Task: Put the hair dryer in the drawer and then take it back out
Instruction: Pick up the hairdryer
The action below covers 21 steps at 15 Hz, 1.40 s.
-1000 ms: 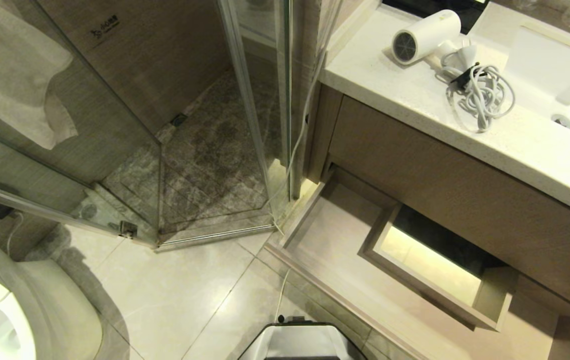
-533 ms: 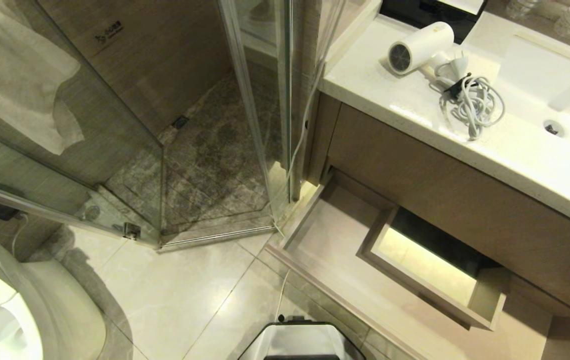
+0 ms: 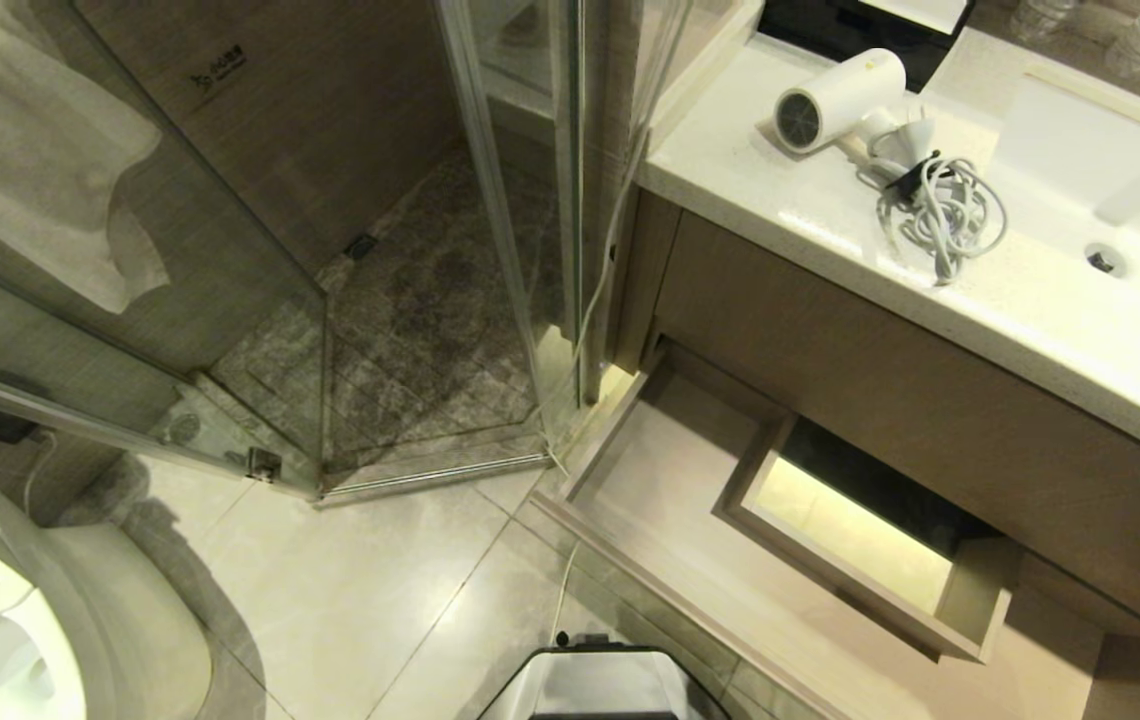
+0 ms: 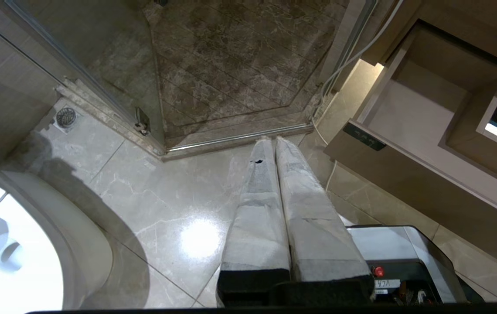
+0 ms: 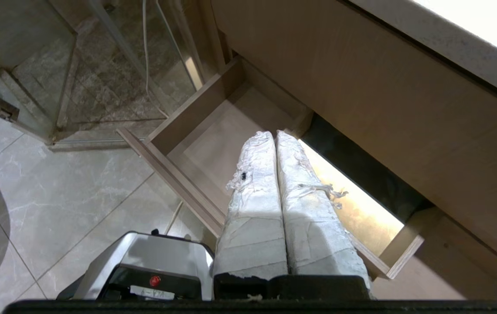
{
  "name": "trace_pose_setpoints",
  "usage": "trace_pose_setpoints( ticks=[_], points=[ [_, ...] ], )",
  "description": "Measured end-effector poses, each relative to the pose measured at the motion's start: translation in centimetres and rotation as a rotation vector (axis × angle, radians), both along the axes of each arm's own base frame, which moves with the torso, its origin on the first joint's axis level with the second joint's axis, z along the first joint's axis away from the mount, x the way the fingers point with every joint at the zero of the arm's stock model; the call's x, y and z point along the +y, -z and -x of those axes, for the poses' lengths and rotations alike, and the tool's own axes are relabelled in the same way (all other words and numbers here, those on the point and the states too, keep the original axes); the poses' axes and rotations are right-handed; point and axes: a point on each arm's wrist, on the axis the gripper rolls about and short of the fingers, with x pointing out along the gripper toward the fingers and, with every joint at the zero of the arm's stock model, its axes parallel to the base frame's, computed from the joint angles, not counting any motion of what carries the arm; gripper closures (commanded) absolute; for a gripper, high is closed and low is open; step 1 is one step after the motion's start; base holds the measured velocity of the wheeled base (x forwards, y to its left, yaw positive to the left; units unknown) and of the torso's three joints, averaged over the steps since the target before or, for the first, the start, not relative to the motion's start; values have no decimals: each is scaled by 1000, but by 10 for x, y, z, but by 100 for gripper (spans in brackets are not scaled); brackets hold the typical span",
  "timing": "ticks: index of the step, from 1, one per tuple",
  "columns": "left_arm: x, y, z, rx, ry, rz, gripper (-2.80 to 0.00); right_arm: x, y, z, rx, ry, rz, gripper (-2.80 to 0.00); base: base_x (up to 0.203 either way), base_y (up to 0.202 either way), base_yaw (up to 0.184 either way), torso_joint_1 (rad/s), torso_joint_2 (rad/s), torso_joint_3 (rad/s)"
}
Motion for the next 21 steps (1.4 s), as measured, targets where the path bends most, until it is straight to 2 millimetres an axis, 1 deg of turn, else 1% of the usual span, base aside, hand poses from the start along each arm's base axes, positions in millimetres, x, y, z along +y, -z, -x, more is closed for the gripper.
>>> trace_pose_setpoints(
  ticks=[11,21],
  points=[
    [0,0,0,0,0,0,0,0,0,0,1,0,1,0,0,0,0,270,-61,203],
    [0,0,0,0,0,0,0,0,0,0,1,0,2,0,0,0,0,349,-235,111]
  ],
)
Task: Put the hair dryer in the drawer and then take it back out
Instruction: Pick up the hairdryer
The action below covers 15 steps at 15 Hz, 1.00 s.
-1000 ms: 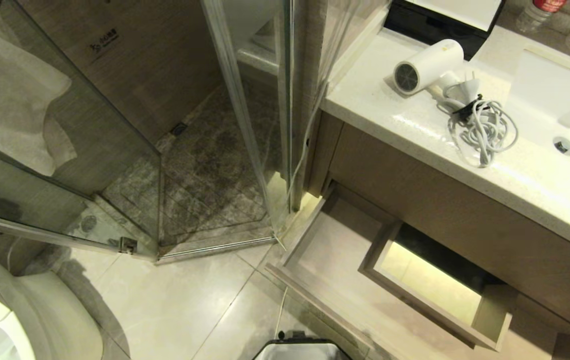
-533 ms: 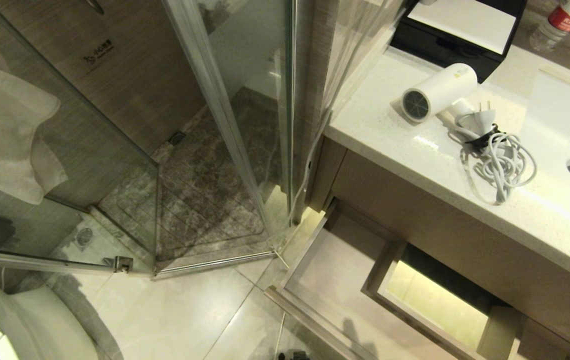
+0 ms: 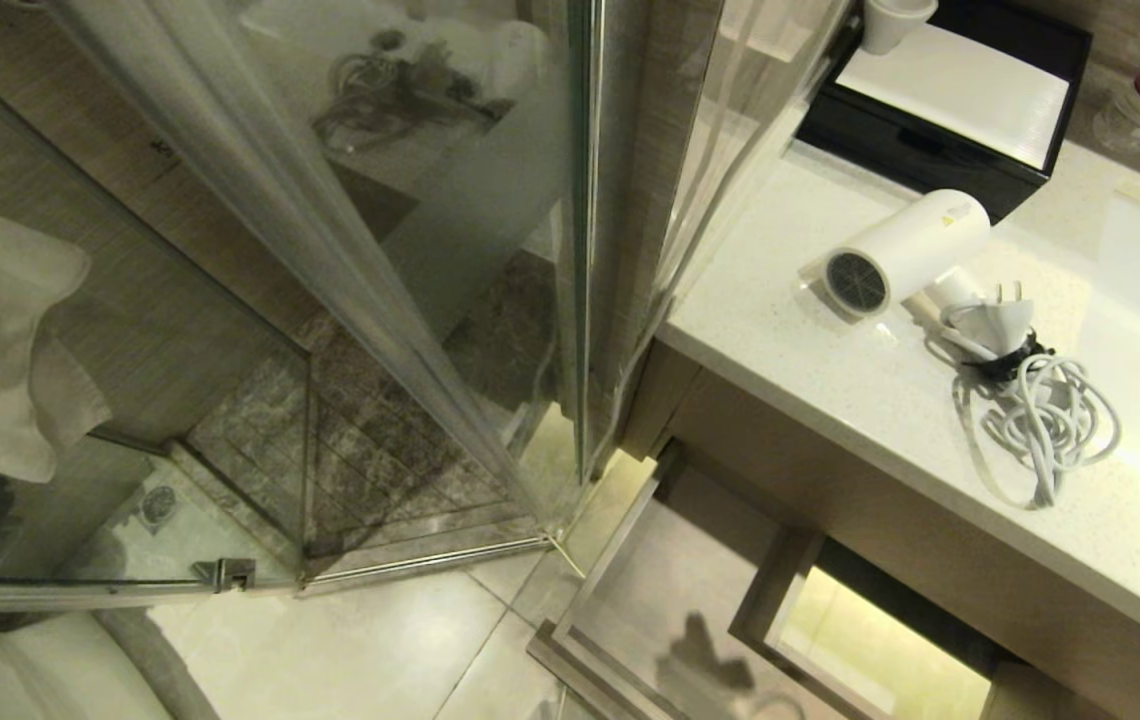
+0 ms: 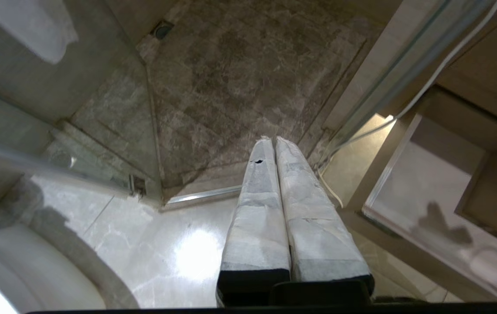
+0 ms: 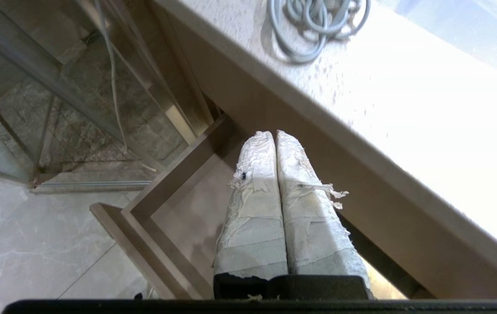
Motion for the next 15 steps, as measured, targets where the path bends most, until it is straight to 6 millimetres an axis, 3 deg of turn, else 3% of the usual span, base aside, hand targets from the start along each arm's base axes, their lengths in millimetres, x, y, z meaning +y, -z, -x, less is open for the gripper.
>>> trace_pose_setpoints(
  ticks=[3,13,15],
  points=[
    [0,0,0,0,0,0,0,0,0,0,1,2,-4,0,0,0,0,255,-212,35],
    [0,0,0,0,0,0,0,0,1,0,3,-3,36,0,0,0,0,9,-8,6],
    [0,0,0,0,0,0,0,-1,-20,9,-37,-9,38,0,0,0,0,0,0,0]
  ],
)
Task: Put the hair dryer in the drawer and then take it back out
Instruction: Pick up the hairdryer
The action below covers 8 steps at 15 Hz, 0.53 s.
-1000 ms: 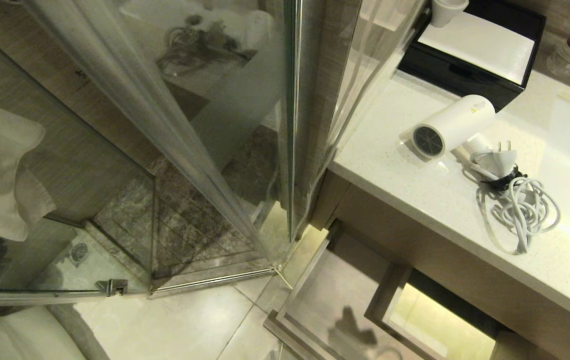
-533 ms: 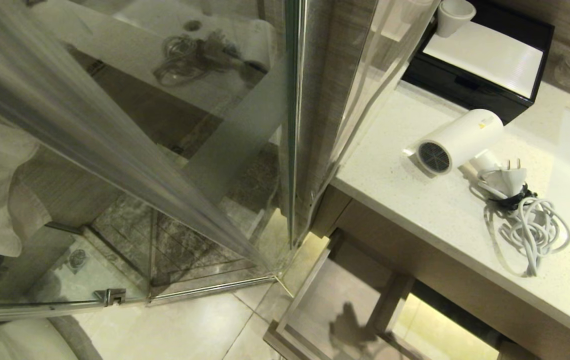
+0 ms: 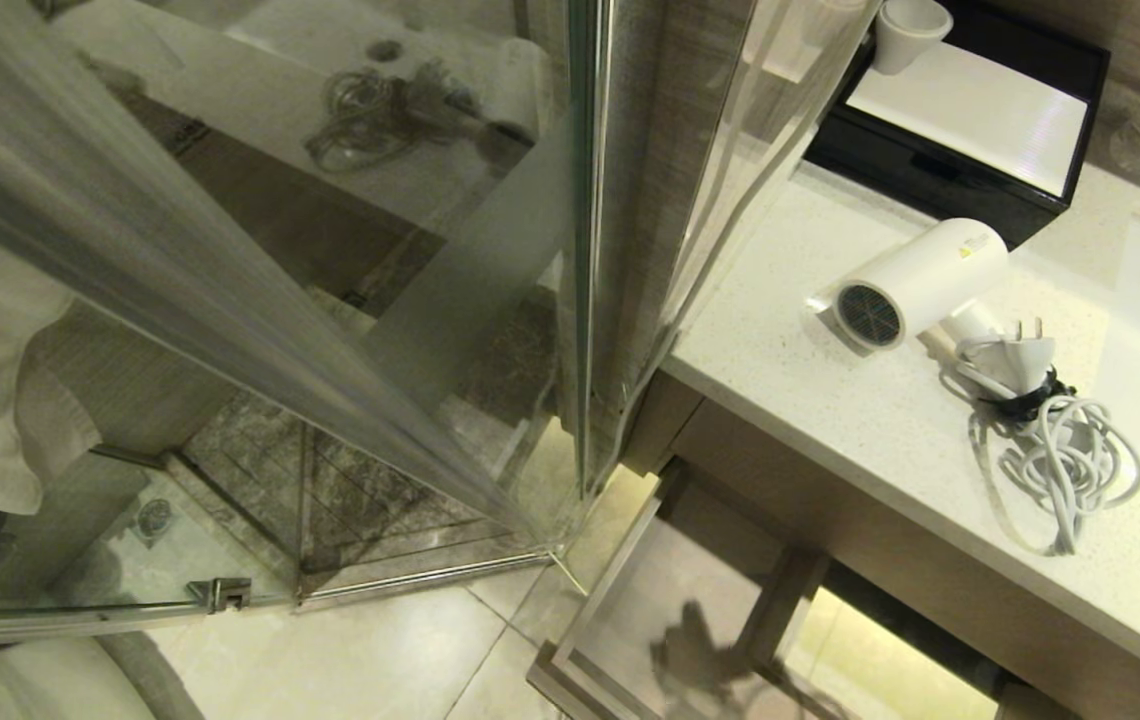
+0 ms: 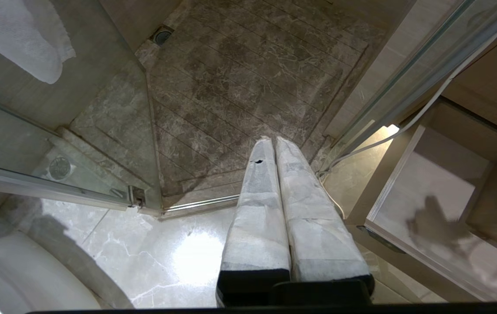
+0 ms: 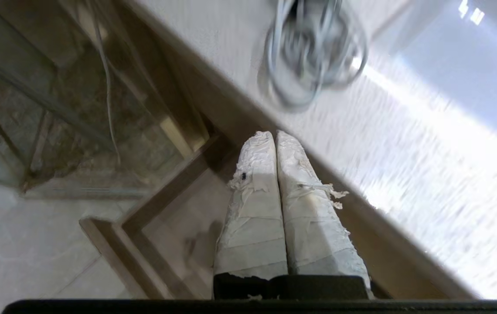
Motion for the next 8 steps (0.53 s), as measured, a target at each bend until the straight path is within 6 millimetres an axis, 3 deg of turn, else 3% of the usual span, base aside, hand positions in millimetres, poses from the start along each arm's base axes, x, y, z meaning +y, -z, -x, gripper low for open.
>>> trace_pose_setpoints(
  ticks=[5,6,8],
  points=[
    [0,0,0,0,0,0,0,-12,-115,83,-194,-11,-10,0,0,0,0,0,6,4],
    [0,0,0,0,0,0,0,-12,-135,89,-149,-25,1,0,0,0,0,-2,34,29],
    [0,0,0,0,0,0,0,-9,-170,76,16,-78,36,0,0,0,0,-2,44,26]
  ],
)
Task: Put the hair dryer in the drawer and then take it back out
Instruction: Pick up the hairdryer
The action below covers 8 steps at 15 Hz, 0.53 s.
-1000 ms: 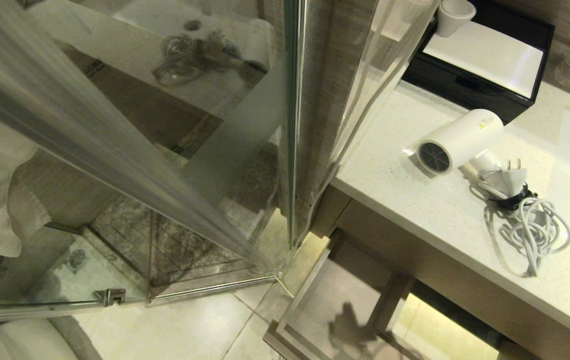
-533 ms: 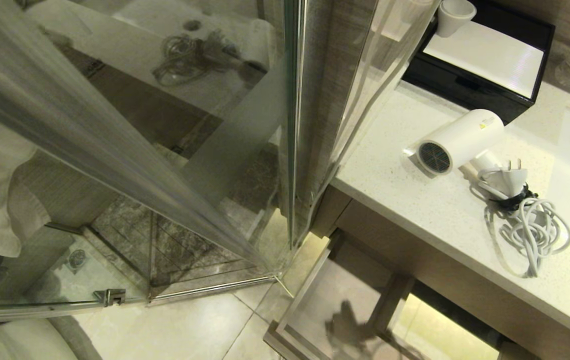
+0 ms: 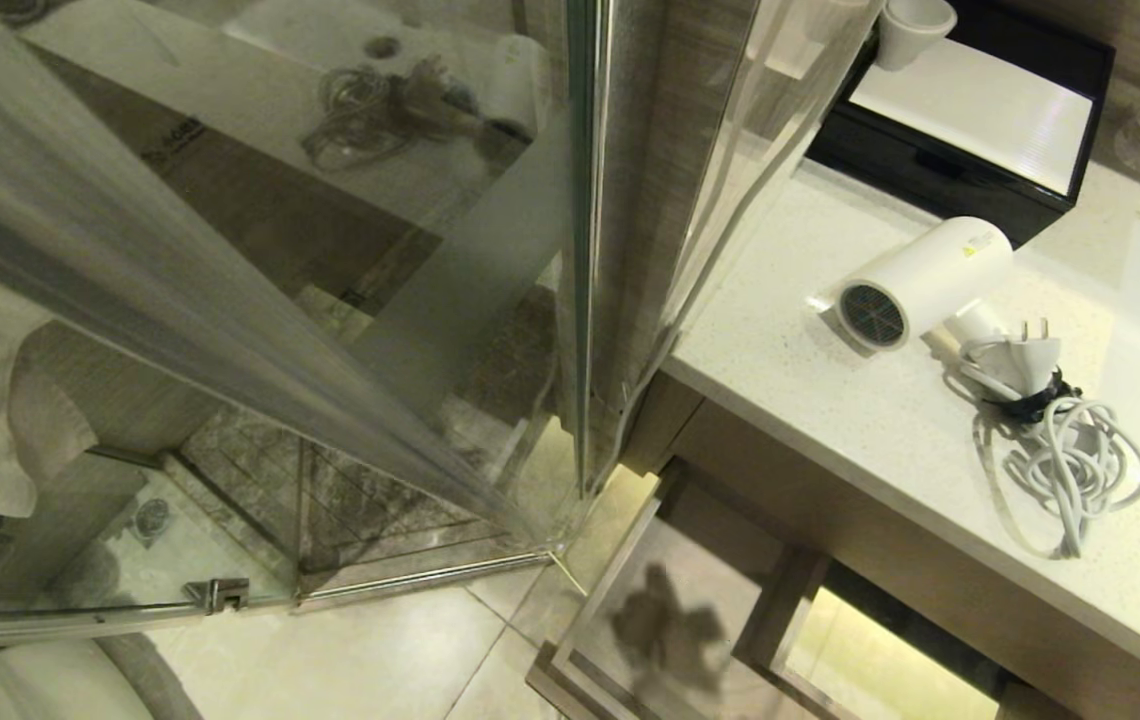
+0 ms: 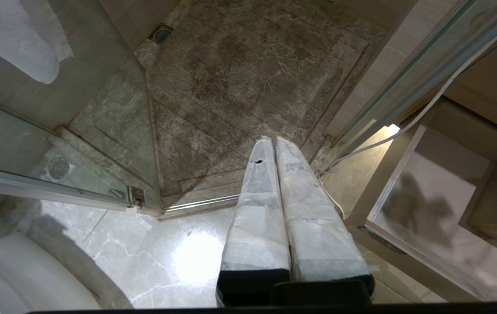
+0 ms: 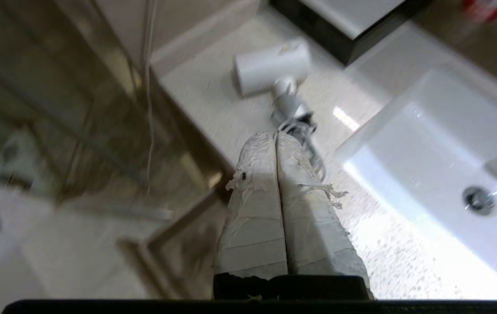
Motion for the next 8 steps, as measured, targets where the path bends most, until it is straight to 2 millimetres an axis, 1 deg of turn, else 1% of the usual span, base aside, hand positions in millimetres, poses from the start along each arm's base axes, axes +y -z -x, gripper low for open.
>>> trace_pose_setpoints(
  ticks=[2,3,6,7,8],
  points=[
    [0,0,0,0,0,0,0,6,-22,-32,193,-59,59,0,0,0,0,-17,48,24],
    [0,0,0,0,0,0,0,9,-28,-50,282,-97,106,0,0,0,0,-31,56,36],
    [0,0,0,0,0,0,0,18,-35,-96,494,-272,262,0,0,0,0,-28,50,26],
    [0,0,0,0,0,0,0,21,-35,-107,534,-306,292,-280,0,0,0,-25,41,23],
    [0,0,0,0,0,0,0,22,-35,-117,561,-321,310,-280,0,0,0,-18,28,13]
  ],
)
